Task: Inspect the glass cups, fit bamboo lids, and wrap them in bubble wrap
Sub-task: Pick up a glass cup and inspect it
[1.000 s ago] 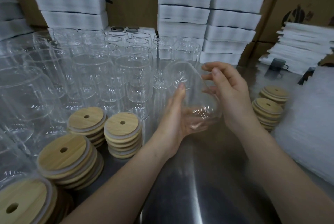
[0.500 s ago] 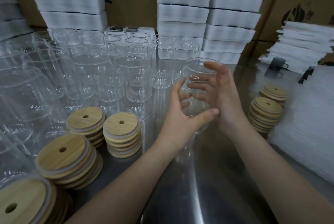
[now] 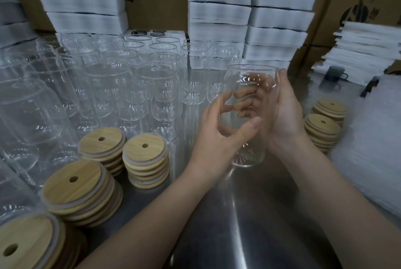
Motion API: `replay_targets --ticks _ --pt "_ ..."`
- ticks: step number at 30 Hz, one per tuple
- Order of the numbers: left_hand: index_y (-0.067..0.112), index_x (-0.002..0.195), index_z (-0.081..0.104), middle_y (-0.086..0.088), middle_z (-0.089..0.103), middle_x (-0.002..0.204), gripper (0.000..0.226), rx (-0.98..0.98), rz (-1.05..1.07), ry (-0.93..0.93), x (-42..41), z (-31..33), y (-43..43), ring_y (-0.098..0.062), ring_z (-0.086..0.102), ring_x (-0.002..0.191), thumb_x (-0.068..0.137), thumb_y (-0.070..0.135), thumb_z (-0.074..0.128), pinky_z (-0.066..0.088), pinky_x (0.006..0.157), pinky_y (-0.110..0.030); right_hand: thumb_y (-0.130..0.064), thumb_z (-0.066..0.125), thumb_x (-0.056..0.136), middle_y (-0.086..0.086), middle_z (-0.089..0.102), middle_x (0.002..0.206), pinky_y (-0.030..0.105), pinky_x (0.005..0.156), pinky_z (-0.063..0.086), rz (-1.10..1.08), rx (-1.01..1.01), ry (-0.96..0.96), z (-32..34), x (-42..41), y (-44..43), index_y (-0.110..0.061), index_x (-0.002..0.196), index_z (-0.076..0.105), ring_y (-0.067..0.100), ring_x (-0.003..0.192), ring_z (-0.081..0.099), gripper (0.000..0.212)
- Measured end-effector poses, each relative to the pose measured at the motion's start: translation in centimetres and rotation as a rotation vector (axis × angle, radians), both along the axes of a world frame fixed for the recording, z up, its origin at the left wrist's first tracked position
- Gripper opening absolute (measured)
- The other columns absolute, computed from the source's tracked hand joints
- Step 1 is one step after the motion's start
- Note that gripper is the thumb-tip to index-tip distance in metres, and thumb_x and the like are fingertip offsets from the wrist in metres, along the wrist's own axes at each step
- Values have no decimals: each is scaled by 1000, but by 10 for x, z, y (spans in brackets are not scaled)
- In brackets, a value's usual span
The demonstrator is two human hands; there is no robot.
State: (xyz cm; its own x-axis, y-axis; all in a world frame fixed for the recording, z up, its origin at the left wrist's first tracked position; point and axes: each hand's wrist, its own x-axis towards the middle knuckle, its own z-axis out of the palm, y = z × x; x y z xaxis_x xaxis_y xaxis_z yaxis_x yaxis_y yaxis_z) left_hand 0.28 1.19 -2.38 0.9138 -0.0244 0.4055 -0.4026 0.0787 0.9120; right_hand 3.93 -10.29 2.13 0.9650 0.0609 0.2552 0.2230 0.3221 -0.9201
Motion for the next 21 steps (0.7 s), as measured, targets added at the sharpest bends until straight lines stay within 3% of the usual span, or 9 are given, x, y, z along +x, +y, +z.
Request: replay_targets --ticks 3,5,8,10,12,14,16,18,21 --pt "35 130 50 -5 60 124 69 -129 -139 65 3 -1 1 -22 68 91 66 57 66 58 69 -30 -47 20 106 0 61 64 26 54 41 43 41 23 0 0 1 -23 75 77 13 54 55 69" --pt "41 127 54 6 67 110 62 -179 -232 142 6 -1 2 -18 68 79 69 63 60 56 60 -38 -45 24 106 -1 61 64 26 51 37 55 70 33 -2 -1 3 -21 78 78 13 56 54 66" --pt "48 130 52 8 63 125 67 -196 -229 221 8 3 3 -22 67 101 67 71 55 54 76 -54 -50 24 105 4 67 74 27 57 51 43 79 36 -3 -3 5 -15 93 70 15 63 63 59" --pt "35 137 46 -3 56 133 80 -211 -154 211 10 5 5 -26 62 115 67 71 54 53 87 -55 -58 24 101 13 72 95 40 75 57 75 106 70 -2 -4 6 -17 97 64 27 80 71 57" --pt "35 127 47 -9 52 134 67 -149 3 109 9 8 9 -28 59 117 69 68 52 50 97 -55 -64 23 99 20 72 109 53 84 56 77 93 94 0 -7 5 -20 102 57 39 93 71 55" --pt "36 112 57 -9 54 126 46 -103 146 11 7 9 12 -25 60 113 75 62 53 50 97 -51 -64 21 99 18 73 104 53 80 58 28 77 86 2 -9 5 -20 107 53 37 89 72 54" --pt "36 111 64 3 55 115 40 -63 198 -6 1 11 9 -10 60 105 80 59 54 51 94 -37 -60 20 101 12 74 92 43 69 60 -63 72 37 2 -11 7 -20 109 53 28 79 69 52" --pt "30 128 58 11 51 116 68 -1 135 34 -5 12 3 1 56 103 72 68 52 50 94 -30 -55 20 103 6 69 84 32 60 57 -160 30 -27 1 -12 12 -22 107 54 17 70 63 47" --pt "26 141 41 8 49 122 102 58 102 76 -8 9 -3 -2 54 107 52 73 59 50 92 -26 -51 19 104 2 64 82 27 58 50 -214 -7 -43 -2 -9 17 -26 104 57 12 66 56 45"
